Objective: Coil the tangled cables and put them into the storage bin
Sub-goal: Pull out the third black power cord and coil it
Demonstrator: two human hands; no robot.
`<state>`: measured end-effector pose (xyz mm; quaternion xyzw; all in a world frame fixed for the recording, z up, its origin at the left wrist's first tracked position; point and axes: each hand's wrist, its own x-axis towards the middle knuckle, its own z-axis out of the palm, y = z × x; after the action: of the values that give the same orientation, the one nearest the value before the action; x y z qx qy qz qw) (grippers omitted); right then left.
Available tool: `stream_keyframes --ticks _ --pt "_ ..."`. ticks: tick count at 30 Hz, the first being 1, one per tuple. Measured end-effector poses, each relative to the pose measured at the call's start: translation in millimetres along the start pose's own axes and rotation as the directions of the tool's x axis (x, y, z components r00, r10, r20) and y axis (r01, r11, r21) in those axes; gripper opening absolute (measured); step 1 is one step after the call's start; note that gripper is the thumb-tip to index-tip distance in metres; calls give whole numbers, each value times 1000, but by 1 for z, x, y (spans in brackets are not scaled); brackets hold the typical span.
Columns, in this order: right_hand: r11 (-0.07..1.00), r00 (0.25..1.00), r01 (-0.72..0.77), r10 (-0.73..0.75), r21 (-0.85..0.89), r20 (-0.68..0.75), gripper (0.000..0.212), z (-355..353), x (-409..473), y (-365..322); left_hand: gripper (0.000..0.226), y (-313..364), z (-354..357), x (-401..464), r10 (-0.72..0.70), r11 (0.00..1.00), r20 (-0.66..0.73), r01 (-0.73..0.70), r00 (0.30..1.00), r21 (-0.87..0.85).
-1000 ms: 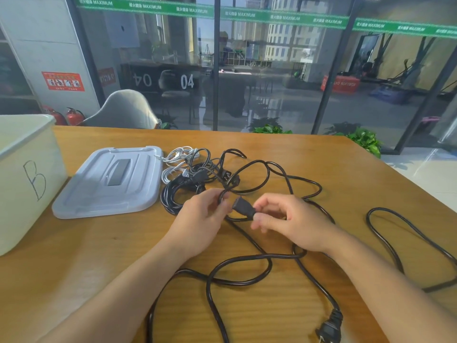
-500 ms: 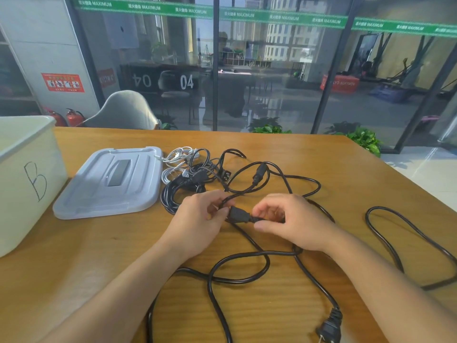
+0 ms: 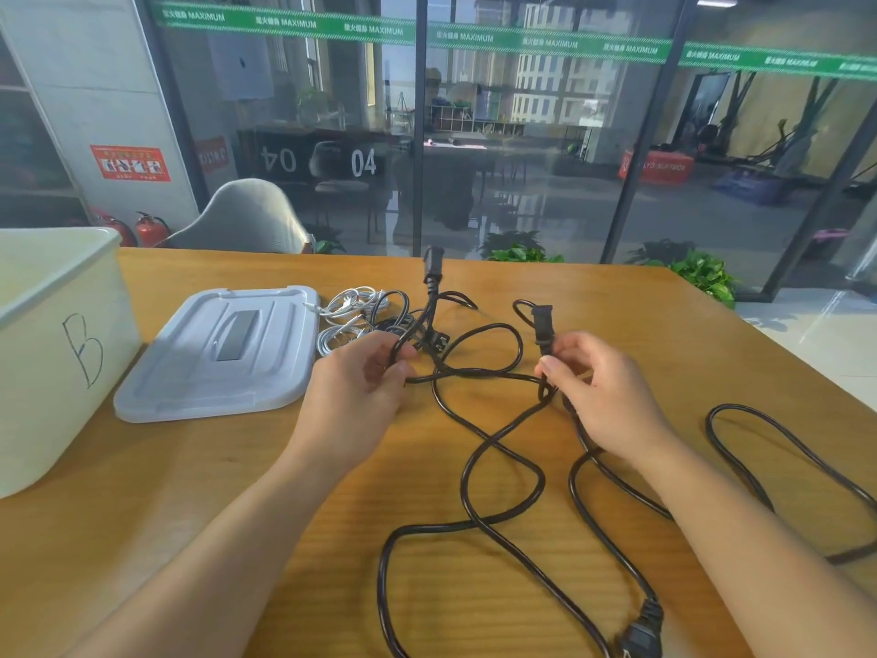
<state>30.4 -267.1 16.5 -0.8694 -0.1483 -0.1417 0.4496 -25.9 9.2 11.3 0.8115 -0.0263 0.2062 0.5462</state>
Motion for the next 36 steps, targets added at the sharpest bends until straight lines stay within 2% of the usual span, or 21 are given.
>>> stream_keyframes --ticks 2,5,9,12,14,17,20,24,26,28,30,33,36 --pt "1000 999 0 1 18 -36 12 1 1 1 30 0 0 0 -2 1000 -7 2 1000 -22" --pt "986 996 -34 46 162 -74 7 2 2 1 34 -1 0 0 10 1000 -4 -10 1000 7" --pt "958 997 -80 83 277 -1 7 -1 2 1 31 -2 0 1 7 1000 -3 -7 1000 11" --pt "985 997 -3 -11 175 79 13 -3 1 2 28 -2 0 1 -3 997 -3 3 1000 -74" --pt "996 979 42 -56 75 194 14 -1 -2 2 26 -1 0 2 -7 988 -10 5 1000 -152" --pt "986 941 104 -57 -126 333 4 6 -7 -1 26 1 -1 2 24 976 -15 -27 1000 -215" --pt "966 945 105 -22 -238 327 7 9 -9 -6 24 2 -1 3 63 975 -15 -65 998 -213" --pt "937 952 111 -3 -333 308 22 12 -9 -6 26 2 1 2 66 975 24 -59 998 -215" --pt "914 972 120 -27 -388 235 20 15 -7 -4 28 1 1 1 71 981 57 -59 996 -187" --pt "910 995 86 -55 -405 89 19 14 -4 -1 24 1 3 -1 80 987 100 -65 992 -147" --pt "916 999 37 -36 -400 10 22 10 -2 1 15 0 5 -3 93 993 160 -79 983 -89" --pt "944 994 41 -5 -329 110 25 5 -5 3 13 -3 8 -6 104 995 210 -99 972 -32" --pt "977 980 103 -68 -185 187 31 10 -11 -9 12 -5 10 -7 101 994 249 -109 963 17"
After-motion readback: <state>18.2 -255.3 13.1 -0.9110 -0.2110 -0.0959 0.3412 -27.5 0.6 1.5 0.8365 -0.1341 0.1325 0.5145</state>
